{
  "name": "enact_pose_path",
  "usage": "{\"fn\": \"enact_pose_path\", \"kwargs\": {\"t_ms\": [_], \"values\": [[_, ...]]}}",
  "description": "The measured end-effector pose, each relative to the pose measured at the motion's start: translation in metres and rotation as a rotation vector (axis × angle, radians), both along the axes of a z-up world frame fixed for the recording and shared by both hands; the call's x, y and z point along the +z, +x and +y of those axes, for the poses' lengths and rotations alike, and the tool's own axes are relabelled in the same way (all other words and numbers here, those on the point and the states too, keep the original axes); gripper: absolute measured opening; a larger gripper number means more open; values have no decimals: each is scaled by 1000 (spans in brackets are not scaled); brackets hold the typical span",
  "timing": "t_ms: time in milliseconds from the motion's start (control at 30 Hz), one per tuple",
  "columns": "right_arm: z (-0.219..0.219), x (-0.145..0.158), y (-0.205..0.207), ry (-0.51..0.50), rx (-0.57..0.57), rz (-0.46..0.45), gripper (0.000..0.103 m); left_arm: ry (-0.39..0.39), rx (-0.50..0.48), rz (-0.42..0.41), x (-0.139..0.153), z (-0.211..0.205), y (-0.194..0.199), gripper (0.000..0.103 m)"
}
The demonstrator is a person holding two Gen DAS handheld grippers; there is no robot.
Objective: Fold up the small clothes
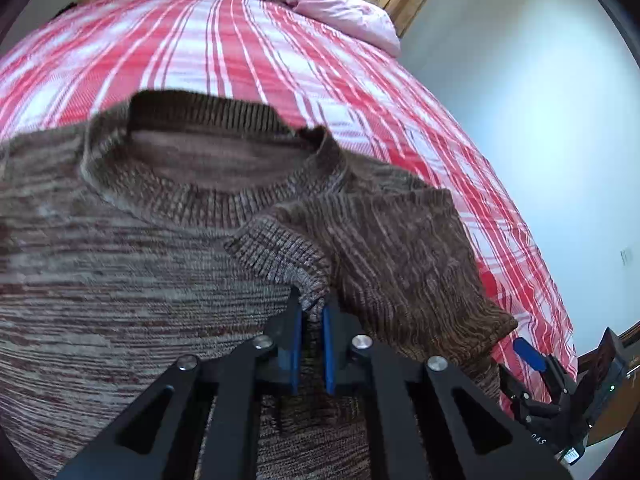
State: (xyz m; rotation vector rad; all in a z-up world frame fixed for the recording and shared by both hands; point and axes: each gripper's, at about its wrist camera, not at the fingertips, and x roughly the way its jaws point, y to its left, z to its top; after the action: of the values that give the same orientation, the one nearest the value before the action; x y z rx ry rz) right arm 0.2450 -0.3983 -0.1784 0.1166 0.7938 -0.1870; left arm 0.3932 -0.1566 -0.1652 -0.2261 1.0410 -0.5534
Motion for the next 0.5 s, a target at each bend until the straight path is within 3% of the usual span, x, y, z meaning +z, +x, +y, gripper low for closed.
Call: {"fn": "enact_pose_path", "kwargs": {"t_ms": [267, 500], "values": [[2, 0, 0, -9, 5, 4, 80, 43, 37, -61, 16, 26, 1, 9], [5, 6, -2, -16, 13, -7, 80, 185, 29, -103, 1, 12, -8, 14]]}}
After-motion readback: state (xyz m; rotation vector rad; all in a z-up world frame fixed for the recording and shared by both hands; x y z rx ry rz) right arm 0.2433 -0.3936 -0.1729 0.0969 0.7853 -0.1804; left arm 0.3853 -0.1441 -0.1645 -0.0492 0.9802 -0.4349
